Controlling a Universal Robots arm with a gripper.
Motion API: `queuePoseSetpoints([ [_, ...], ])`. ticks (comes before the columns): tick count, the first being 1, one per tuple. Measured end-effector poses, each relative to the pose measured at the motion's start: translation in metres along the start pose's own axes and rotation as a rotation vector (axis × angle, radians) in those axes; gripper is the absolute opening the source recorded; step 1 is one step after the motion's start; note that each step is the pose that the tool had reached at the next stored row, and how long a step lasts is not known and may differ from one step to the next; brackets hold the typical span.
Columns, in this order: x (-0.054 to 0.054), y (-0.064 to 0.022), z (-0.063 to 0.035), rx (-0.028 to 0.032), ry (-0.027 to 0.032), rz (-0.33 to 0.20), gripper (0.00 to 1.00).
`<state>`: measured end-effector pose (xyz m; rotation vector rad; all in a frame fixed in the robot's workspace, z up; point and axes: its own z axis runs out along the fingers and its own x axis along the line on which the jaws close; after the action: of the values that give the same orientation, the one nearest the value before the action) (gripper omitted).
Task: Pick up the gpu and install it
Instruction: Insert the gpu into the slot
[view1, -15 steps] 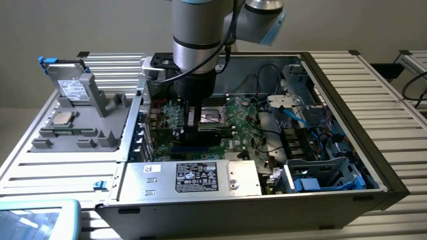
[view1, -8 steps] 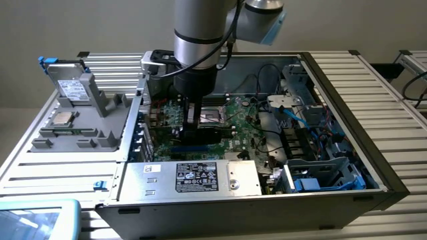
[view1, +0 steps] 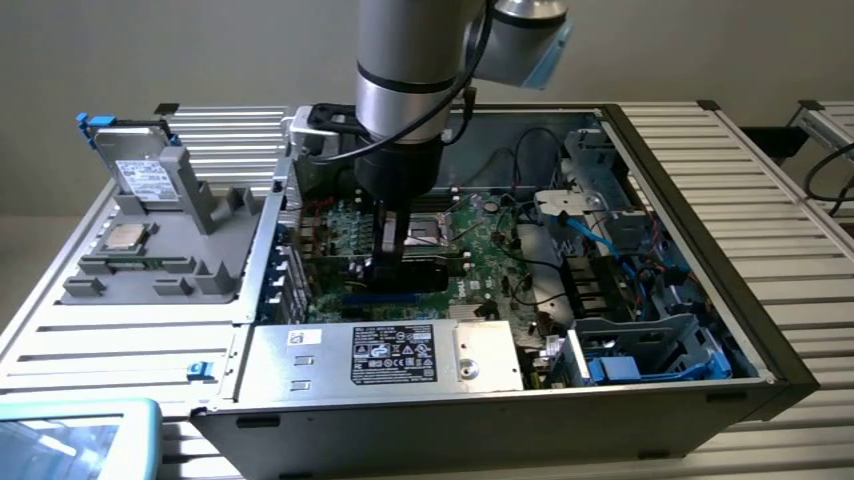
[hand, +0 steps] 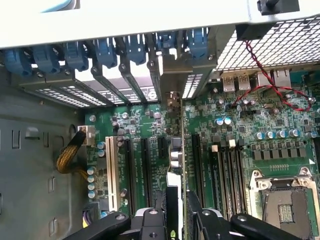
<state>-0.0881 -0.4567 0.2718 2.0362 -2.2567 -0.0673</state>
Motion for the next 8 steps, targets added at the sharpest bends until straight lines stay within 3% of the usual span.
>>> queuePoseSetpoints([
  [3, 0.0009, -0.0001, 0.0001, -0.0011, -0.0014, 0.000, 0.28],
  [8, 0.0010, -0.0001, -0.0004, -0.0083, -0.0118, -0.001, 0.28],
])
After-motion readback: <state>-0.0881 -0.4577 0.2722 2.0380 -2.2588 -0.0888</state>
